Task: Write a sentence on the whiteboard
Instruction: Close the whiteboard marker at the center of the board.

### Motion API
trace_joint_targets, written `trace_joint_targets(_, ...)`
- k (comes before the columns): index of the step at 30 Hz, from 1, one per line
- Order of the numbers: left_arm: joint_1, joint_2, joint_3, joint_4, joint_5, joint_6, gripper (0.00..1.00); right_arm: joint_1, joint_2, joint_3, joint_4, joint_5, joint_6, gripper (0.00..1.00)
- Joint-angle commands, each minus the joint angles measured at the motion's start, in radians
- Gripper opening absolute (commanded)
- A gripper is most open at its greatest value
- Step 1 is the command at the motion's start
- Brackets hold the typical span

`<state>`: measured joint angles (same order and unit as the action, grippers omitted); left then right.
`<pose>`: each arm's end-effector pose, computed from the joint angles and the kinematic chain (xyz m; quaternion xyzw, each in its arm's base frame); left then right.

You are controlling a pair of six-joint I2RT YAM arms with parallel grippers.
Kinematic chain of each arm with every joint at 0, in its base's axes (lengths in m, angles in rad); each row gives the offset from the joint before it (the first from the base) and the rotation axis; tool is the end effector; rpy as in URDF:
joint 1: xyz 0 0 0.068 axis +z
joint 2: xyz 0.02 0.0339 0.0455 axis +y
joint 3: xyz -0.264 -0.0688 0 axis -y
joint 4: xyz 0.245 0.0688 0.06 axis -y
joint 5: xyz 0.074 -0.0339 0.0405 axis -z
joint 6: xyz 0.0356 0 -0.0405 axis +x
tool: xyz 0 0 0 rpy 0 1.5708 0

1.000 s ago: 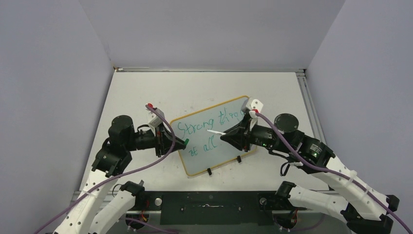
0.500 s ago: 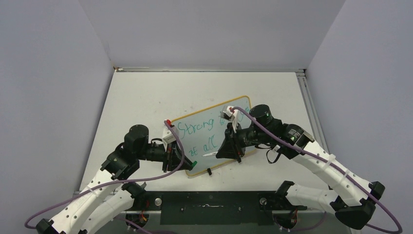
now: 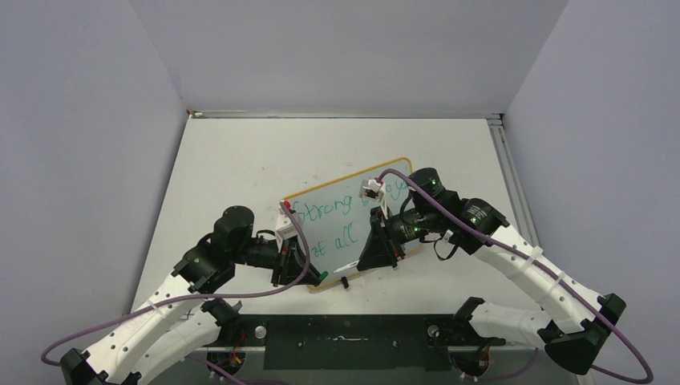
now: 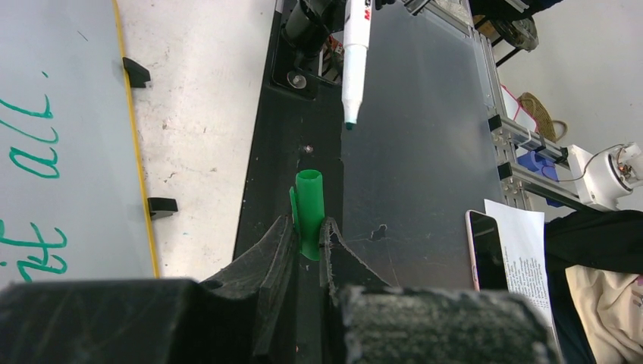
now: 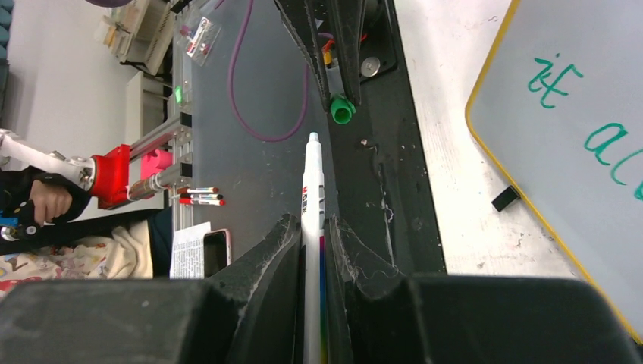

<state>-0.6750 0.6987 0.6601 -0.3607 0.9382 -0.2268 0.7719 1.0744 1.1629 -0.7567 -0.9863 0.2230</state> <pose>0.1012 -0.1178 0.2969 0.4089 0.6692 -0.5540 0.2797 0.1273 0.1653 0.3690 -0.4136 0.7070 0.5577 0.1343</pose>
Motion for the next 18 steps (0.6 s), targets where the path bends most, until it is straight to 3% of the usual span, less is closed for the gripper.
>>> trace_joint_targets(1,-0.016,0.012,0.02,0.036,0.003,0.023,0.0,-0.003,0.011,-0.015,0.033,-0.069,-0.023,0.05)
trace_joint_targets(18,-0.072,0.07,0.077,-0.019,0.014,0.064,0.0,-0.003,0.065,-0.035,0.002,-0.075,-0.072,0.05)
